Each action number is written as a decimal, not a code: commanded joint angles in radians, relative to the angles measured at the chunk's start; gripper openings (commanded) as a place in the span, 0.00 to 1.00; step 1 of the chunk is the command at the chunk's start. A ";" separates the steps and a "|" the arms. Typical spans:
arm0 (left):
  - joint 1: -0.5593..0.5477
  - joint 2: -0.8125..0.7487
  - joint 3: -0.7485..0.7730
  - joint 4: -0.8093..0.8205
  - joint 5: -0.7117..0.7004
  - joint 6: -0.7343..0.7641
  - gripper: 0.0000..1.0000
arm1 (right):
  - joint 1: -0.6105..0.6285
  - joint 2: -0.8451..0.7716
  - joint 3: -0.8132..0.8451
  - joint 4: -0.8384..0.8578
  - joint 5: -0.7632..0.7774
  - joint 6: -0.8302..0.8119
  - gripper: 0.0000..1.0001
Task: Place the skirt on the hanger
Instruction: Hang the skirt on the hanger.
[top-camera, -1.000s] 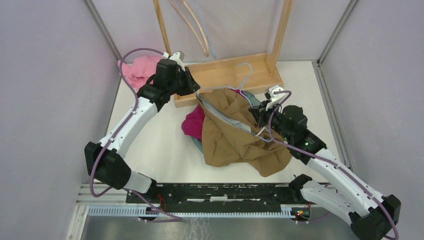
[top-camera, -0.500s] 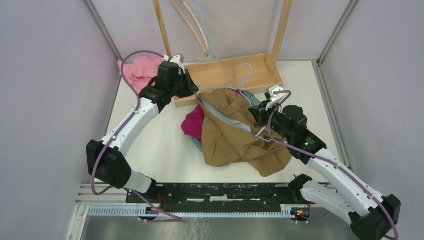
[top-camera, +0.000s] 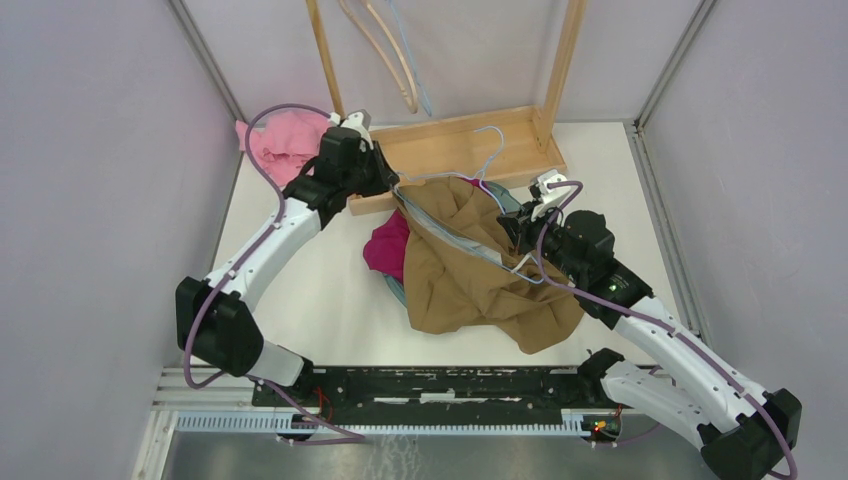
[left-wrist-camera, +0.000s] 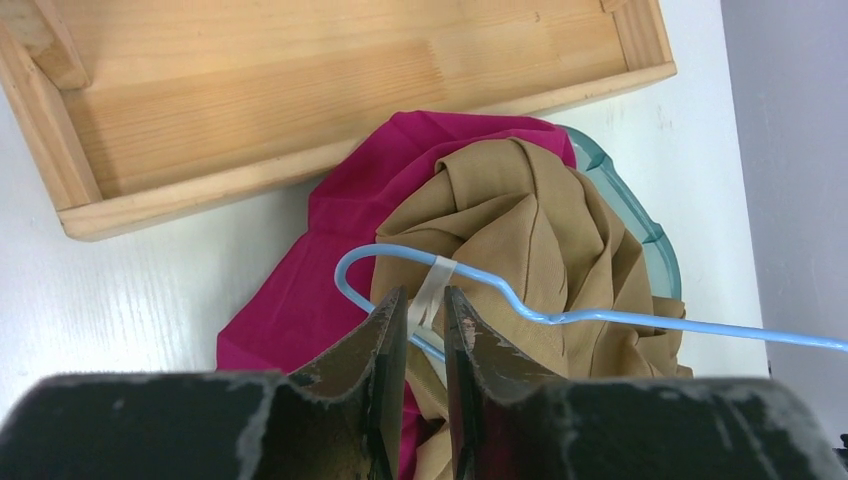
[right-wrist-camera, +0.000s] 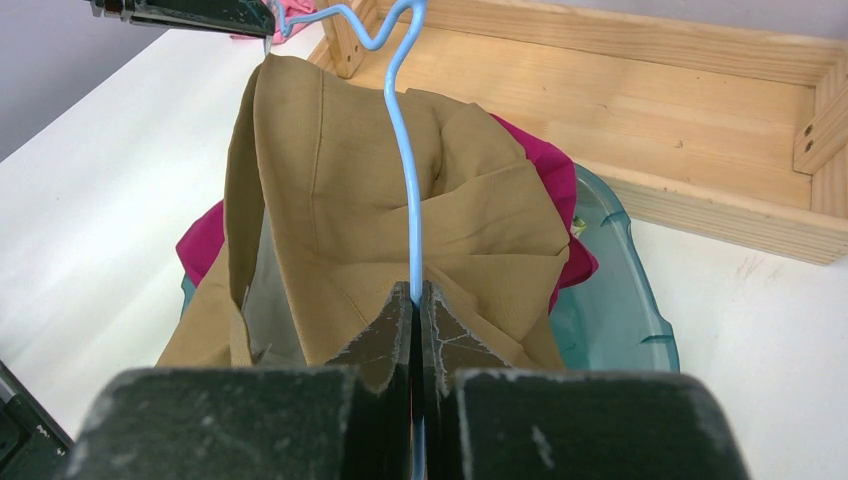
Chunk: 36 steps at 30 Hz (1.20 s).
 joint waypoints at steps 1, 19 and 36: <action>-0.018 0.000 0.001 0.086 -0.026 0.014 0.27 | 0.002 -0.006 0.016 0.061 -0.007 0.008 0.01; -0.057 0.016 0.012 0.086 -0.063 0.025 0.16 | 0.003 -0.016 0.017 0.058 -0.011 0.005 0.01; -0.110 0.000 0.041 0.075 -0.034 0.033 0.05 | 0.003 0.004 0.034 0.058 -0.024 0.002 0.01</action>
